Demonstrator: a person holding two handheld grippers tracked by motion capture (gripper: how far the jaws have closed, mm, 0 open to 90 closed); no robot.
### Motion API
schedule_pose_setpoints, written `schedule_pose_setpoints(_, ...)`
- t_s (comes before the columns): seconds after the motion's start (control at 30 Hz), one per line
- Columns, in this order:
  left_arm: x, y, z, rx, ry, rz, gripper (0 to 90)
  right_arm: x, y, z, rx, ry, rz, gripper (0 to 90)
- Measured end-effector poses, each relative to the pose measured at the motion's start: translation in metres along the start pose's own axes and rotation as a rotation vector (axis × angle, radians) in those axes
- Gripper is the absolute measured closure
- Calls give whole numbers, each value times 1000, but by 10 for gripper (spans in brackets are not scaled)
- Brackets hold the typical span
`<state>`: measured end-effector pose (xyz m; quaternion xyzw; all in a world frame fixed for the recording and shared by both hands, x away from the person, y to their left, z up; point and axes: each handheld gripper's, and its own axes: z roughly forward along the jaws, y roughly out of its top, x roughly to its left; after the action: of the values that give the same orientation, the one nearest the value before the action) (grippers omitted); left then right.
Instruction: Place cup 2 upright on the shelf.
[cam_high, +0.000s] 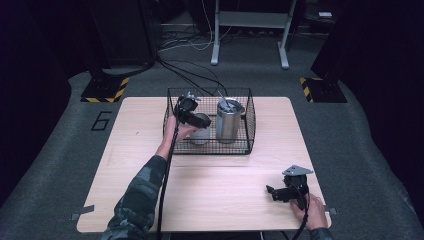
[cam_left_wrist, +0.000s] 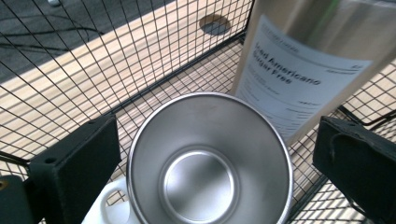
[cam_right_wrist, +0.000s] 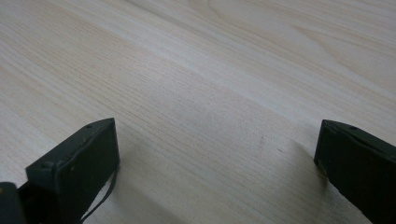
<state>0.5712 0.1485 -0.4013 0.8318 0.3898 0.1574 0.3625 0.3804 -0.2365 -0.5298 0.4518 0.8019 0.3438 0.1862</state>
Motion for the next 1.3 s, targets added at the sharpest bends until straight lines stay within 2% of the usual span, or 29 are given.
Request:
schedule_pose_setpoints(0.17,-4,1,-11,-35,-6,-1,1,0,0,0,0,0,1,0)
schedule_pose_setpoints(0.3,-10,2,-23,-67,-14,18,1,0,0,0,1,-6,-3,0)
schedule_pose_setpoints(0.43,-20,-1,-34,-88,-17,57,1,0,0,0,1,-5,-3,0)
schedule_pose_setpoints(0.53,-25,-4,-41,-103,-31,59,1,0,0,0,1,-5,-3,0)
schedule_pose_setpoints(0.63,-32,-8,-50,-127,-24,81,1,0,0,0,1,-2,-4,0)
schedule_pose_setpoints(0.87,-45,-21,-71,-158,-21,111,1,0,0,0,0,0,1,0)
schedule_pose_setpoints(1.1,-54,-42,-90,-197,-10,120,0,0,0,0,0,0,0,0)
schedule_pose_setpoints(1.3,-60,-61,-101,-192,-3,133,0,0,0,0,1,-5,-3,0)
